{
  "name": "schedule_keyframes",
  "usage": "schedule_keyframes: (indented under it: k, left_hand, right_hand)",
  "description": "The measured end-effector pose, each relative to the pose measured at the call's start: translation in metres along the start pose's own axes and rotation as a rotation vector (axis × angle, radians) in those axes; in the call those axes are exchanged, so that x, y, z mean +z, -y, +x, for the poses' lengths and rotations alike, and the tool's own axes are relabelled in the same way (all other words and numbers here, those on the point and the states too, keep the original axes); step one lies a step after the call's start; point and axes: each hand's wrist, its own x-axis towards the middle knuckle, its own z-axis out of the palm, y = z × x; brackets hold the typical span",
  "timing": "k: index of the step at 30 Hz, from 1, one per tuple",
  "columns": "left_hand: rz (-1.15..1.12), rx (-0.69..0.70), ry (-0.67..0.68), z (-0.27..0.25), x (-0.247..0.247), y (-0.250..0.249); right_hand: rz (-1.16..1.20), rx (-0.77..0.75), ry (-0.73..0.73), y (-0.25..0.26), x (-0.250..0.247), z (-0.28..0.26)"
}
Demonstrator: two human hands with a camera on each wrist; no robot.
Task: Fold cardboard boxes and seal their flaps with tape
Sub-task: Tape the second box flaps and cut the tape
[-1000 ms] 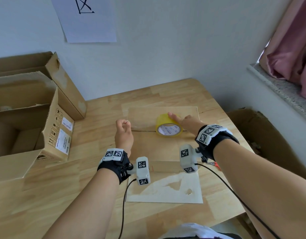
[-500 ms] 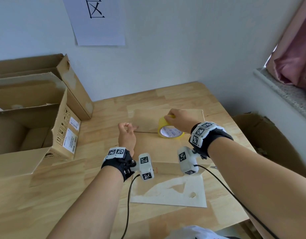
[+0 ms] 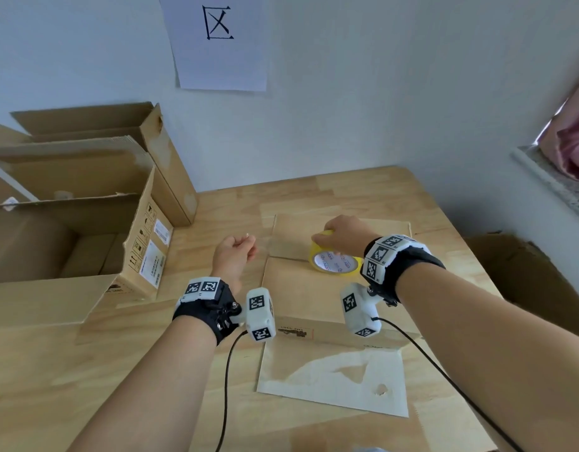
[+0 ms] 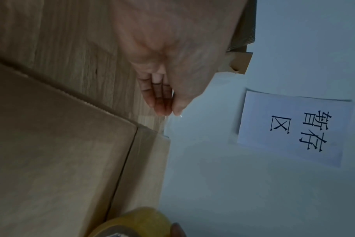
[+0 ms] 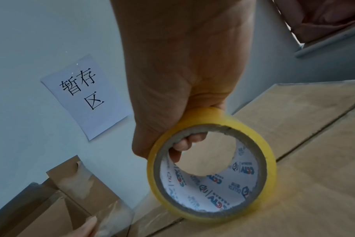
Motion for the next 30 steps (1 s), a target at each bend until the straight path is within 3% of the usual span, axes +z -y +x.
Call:
schedule_keyframes:
  k: [7,14,20,30]
  left_hand:
    - [-0.004,-0.044,0.036,0.009,-0.010,0.000]
    - [0.139,0.006,0.061,0.015,-0.012,0.006]
    - [0.165,0.025,0.069,0.018,-0.023,0.012]
    - [0.169,0.056,0.085,0.031,-0.033,0.011]
  right_hand:
    - [-0.108,-0.011,-0.007,0.004,0.007,0.014]
    - [-0.150,0.107,0.148,0.020,-0.004,0.014]
    - [-0.249,-0.008,0.232,0.035,0.003,0.024]
    - [-0.163,-0.023,0.103,0.039,0.013,0.028]
